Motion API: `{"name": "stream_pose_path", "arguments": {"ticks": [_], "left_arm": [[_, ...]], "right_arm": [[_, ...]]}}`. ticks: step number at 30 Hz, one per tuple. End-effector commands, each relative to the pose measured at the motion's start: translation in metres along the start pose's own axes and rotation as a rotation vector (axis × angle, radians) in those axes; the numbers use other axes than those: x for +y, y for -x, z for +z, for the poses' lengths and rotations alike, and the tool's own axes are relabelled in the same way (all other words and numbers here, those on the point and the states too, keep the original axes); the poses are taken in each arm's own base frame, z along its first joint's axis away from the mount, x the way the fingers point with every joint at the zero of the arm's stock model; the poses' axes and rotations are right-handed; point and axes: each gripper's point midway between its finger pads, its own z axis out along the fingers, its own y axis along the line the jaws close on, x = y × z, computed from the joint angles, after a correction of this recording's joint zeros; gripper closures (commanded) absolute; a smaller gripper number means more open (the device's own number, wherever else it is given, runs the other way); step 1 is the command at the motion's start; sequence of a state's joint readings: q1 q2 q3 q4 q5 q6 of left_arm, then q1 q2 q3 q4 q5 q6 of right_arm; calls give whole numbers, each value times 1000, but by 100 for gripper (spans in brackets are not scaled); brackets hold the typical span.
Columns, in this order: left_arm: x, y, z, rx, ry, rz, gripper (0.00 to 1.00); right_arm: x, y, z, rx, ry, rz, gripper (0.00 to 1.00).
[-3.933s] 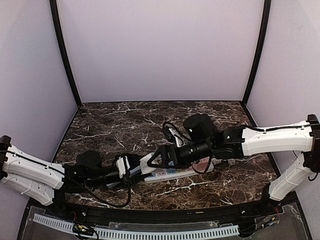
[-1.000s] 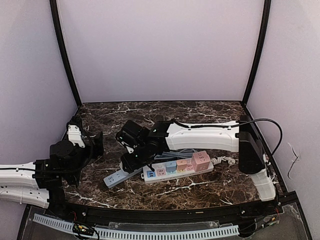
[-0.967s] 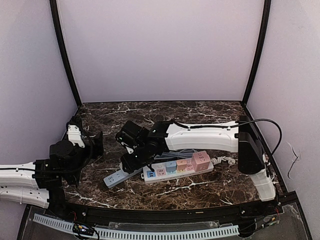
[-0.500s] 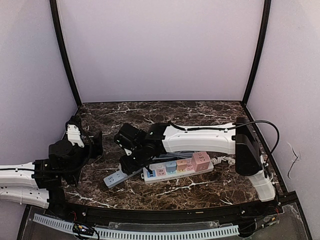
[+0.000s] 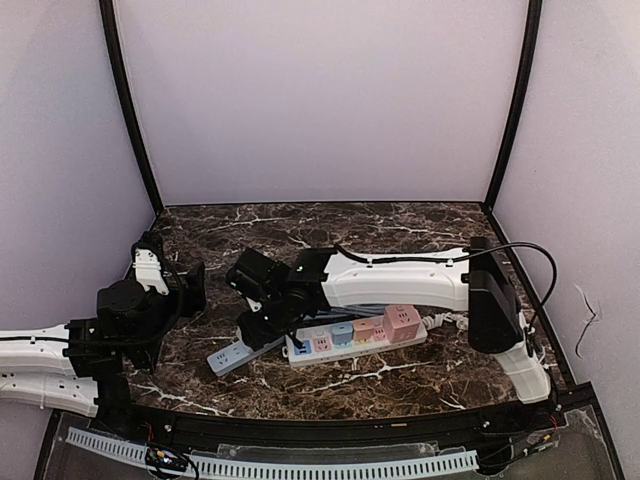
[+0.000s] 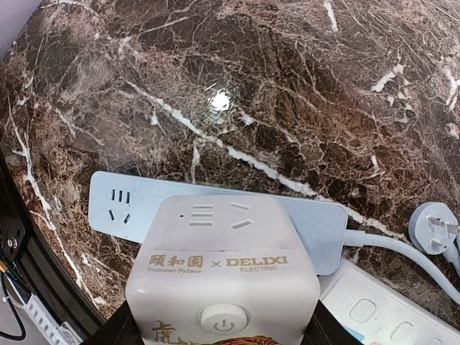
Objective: Insert the plug
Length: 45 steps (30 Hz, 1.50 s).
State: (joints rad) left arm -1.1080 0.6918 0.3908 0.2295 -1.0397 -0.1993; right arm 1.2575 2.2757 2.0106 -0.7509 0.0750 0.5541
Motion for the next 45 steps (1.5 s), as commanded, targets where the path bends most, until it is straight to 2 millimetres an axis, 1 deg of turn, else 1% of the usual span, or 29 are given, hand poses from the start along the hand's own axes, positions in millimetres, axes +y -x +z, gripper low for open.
{"name": "stream_pose_path", "arguments": {"ticks": [1, 2, 6, 9, 15, 17, 20, 24, 26, 28, 31, 38, 42, 45], "left_arm": [[2, 1, 0, -3, 4, -7, 15], [2, 1, 0, -3, 4, -7, 15], [2, 1, 0, -2, 2, -8, 16], [2, 1, 0, -3, 0, -10, 16], [2, 1, 0, -2, -2, -6, 16], [2, 0, 0, -2, -2, -6, 16], [1, 0, 0, -1, -4, -5, 17], [0, 0, 0, -1, -5, -4, 17], [0, 0, 1, 0, -8, -6, 17], [0, 0, 1, 0, -11, -7, 17], [-1, 1, 1, 2, -14, -8, 17], [-1, 0, 0, 2, -20, -12, 17], [-1, 1, 0, 2, -24, -13, 17], [-3, 0, 0, 5, -29, -10, 17]], "right_arm": [[17, -15, 4, 27, -7, -38, 100], [17, -16, 4, 29, -16, -43, 100], [8, -20, 6, 34, -83, -46, 100], [5, -23, 9, 37, -99, -48, 100], [2, -27, 23, 58, -122, -62, 100], [1, -30, 24, 77, -127, -64, 100], [-1, -40, 18, 111, -121, -70, 100], [-7, -57, 6, 165, -120, -59, 100], [-10, -61, 2, 184, -130, -51, 100], [-8, -60, 1, 191, -125, -47, 100], [-8, -56, 7, 201, -125, -37, 100], [-16, -49, 27, 228, -147, -13, 100], [-21, -48, 33, 238, -153, -6, 100], [-24, -51, 42, 254, -154, -14, 100]]}}
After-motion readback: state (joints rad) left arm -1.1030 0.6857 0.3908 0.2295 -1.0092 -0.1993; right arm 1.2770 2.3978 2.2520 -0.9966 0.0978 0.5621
